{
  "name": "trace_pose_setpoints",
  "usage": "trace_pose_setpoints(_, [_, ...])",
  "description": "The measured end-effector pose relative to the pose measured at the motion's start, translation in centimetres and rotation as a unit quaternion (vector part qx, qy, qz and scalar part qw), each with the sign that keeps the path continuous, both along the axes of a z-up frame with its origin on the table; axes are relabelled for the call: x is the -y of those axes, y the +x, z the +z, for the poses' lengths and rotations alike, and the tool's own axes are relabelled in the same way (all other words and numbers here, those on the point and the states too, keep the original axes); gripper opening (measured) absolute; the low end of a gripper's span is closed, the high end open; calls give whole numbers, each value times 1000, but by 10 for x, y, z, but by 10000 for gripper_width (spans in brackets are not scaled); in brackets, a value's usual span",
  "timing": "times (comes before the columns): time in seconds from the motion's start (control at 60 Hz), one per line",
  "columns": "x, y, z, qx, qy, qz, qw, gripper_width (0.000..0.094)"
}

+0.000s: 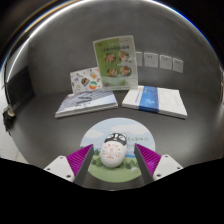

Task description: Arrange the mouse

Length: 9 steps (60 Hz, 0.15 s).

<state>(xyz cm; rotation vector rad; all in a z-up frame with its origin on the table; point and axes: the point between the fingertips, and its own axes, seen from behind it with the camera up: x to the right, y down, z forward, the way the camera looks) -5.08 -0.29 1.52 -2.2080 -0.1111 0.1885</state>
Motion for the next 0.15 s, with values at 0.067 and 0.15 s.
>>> trace_pose_setpoints(0.067, [21, 9, 12, -21, 18, 20, 999, 855])
trace_pose_setpoints(0.15, [53, 37, 29, -25, 34, 32, 999, 854])
